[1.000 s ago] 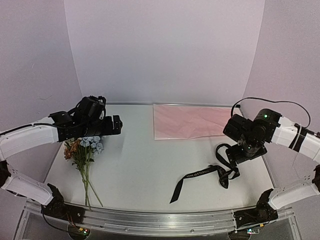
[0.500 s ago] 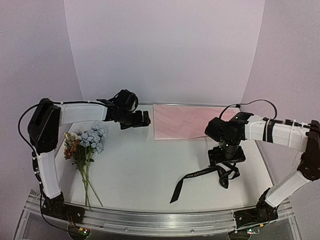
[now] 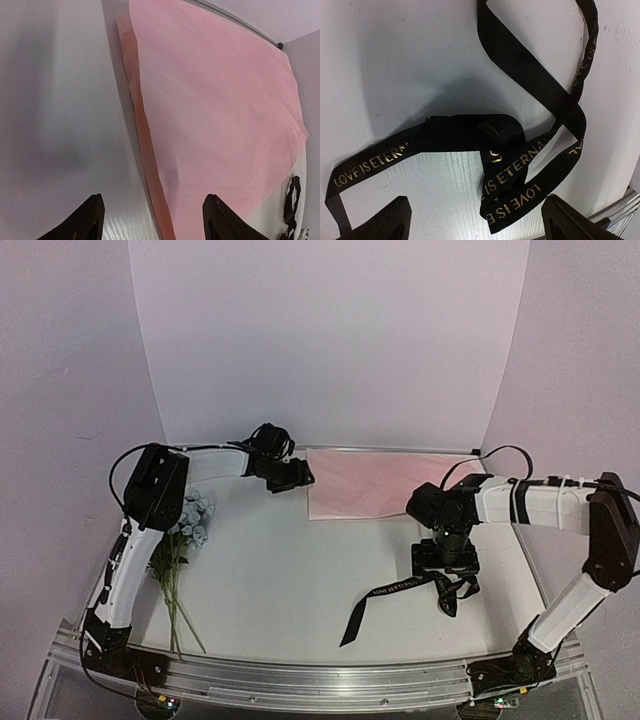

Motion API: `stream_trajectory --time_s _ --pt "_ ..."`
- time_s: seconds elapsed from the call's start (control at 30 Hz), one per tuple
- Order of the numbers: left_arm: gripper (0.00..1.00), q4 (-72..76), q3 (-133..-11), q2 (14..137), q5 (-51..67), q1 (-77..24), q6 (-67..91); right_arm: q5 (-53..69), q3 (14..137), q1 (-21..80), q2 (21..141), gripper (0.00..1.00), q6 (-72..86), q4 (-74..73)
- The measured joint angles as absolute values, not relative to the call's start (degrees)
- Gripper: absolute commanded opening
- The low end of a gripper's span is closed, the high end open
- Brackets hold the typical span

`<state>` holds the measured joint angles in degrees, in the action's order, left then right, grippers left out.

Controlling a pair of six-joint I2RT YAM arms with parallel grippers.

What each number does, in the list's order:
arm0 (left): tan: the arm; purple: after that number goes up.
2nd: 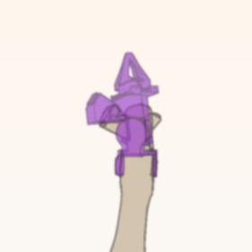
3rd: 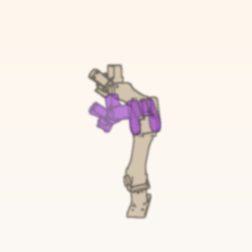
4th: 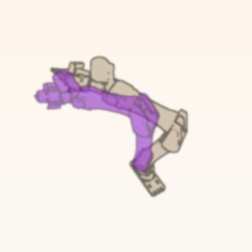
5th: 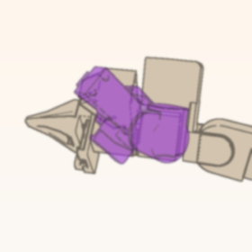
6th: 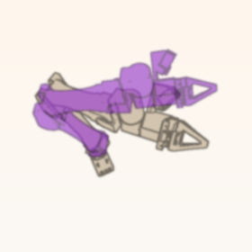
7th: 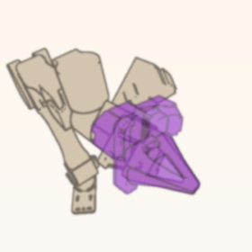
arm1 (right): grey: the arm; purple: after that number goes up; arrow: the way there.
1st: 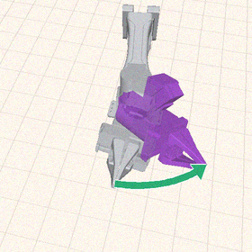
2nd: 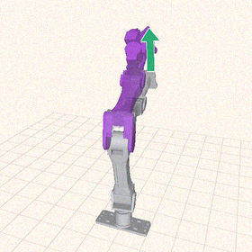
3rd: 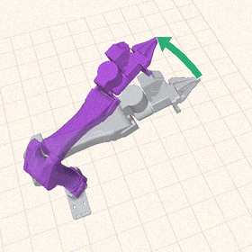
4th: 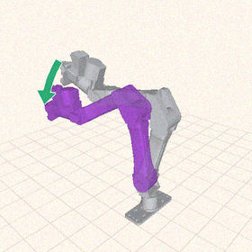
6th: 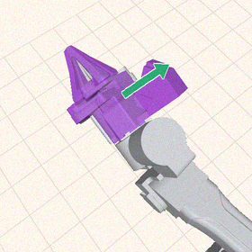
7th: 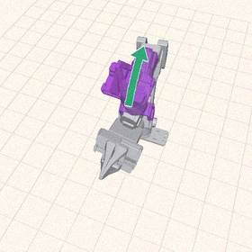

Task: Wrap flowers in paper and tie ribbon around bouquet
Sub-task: Pick up the folded wrapping paper from the corner of the board.

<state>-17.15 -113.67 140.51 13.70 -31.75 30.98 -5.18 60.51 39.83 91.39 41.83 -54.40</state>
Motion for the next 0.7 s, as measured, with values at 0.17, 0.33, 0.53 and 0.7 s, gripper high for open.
stream_trajectory --time_s 0.17,0.33,0.53,0.7 --pt "0.60 -16.94 -119.36 144.69 16.49 -30.78 32.39 -4.51 60.31 39.07 91.43 0.93 42.02 -53.85" --pt "0.54 -16.36 -122.97 147.47 20.01 -30.81 33.81 -3.76 60.28 38.47 91.57 0.93 42.04 -53.56" --pt "0.29 -15.73 -125.04 149.48 23.56 -30.85 35.93 -3.31 59.75 38.00 91.57 0.93 42.04 -53.52" --pt "0.00 -14.13 -125.69 150.21 25.63 -30.85 37.63 -3.10 59.51 37.55 91.69 0.93 41.90 -53.52"
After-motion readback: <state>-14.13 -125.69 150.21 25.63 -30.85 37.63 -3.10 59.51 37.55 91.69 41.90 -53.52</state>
